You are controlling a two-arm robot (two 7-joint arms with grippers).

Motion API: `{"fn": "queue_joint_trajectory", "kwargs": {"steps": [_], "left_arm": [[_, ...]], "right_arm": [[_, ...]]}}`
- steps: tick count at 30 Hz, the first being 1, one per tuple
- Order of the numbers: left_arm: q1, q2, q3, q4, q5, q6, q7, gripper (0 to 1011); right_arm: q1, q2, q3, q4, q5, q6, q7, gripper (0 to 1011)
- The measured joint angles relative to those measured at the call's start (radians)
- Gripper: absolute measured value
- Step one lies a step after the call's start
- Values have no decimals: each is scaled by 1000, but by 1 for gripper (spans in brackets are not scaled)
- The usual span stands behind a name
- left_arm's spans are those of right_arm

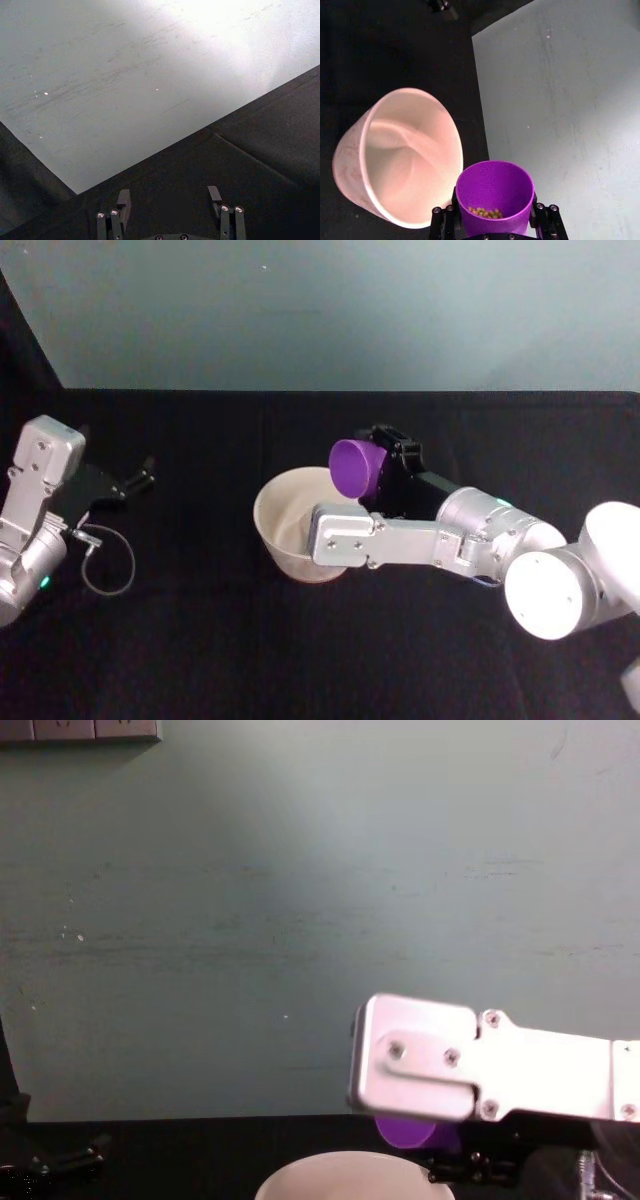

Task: Pick up the cup and pour the mung beans from the cup into the bowl.

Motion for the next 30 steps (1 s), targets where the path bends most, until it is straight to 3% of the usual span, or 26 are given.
{"fn": "queue_joint_trajectory", "kwargs": {"steps": [6,30], "left_arm": [[0,0,0,0,0,0,0,1000],[0,0,0,0,0,0,0,1000]], "right_arm": [[17,-5,-23,10,-73,1,13,735],[71,-16,-102,32,-263,-40,76,735]]}}
